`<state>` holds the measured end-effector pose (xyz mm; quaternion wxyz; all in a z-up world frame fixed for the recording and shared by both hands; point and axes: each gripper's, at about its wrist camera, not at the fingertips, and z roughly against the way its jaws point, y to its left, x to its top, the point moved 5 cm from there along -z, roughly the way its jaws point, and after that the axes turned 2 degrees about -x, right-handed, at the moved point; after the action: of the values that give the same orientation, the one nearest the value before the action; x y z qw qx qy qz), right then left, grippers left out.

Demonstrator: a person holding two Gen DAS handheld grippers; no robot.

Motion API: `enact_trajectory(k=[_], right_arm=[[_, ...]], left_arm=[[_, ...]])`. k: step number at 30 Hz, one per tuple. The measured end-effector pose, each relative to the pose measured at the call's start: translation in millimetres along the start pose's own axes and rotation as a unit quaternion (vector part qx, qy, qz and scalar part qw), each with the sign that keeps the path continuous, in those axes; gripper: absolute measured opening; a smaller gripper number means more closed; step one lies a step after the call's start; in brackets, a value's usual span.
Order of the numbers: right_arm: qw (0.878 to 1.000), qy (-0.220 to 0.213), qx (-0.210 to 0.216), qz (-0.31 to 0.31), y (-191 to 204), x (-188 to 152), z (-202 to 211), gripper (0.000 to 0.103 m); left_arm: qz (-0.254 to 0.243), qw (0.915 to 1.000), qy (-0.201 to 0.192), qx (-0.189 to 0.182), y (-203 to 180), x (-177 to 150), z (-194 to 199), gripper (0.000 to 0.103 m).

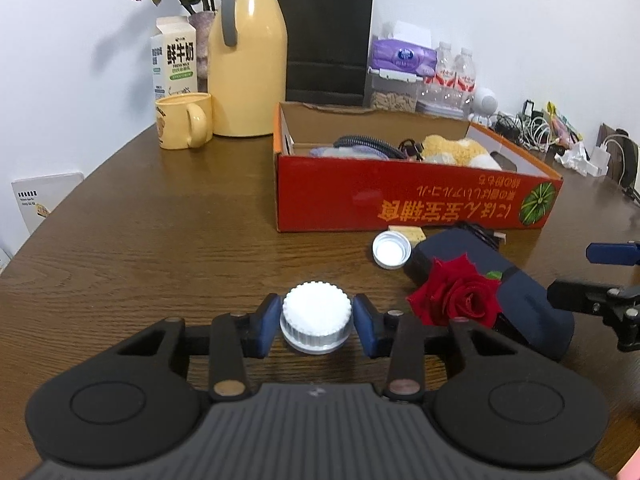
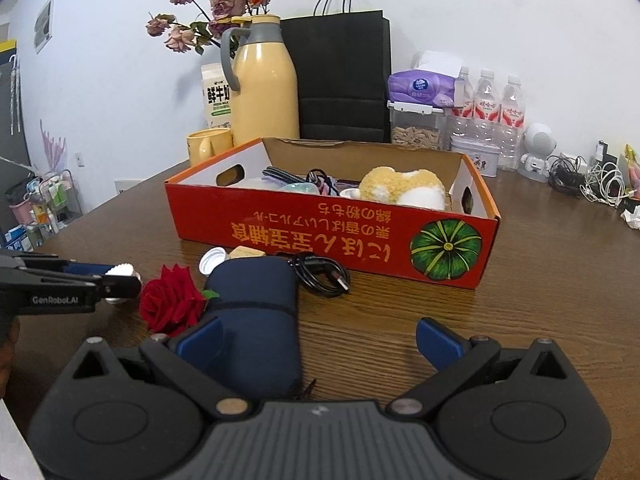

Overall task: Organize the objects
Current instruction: 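Grasp the red rose with the right tool while the left tool holds the ridged cap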

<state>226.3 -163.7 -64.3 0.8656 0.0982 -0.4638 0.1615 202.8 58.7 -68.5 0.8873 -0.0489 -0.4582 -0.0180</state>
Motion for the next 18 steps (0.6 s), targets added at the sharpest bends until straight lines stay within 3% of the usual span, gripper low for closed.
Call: enact_trajectory(k=[18], right_arm=[[0.998, -0.035, 0.045, 0.039, 45.4, 17.9, 10.5, 0.103]], left_arm=[[0.027, 0.9983, -0.044, 0.027, 35.8, 3.7, 47.9, 0.04]])
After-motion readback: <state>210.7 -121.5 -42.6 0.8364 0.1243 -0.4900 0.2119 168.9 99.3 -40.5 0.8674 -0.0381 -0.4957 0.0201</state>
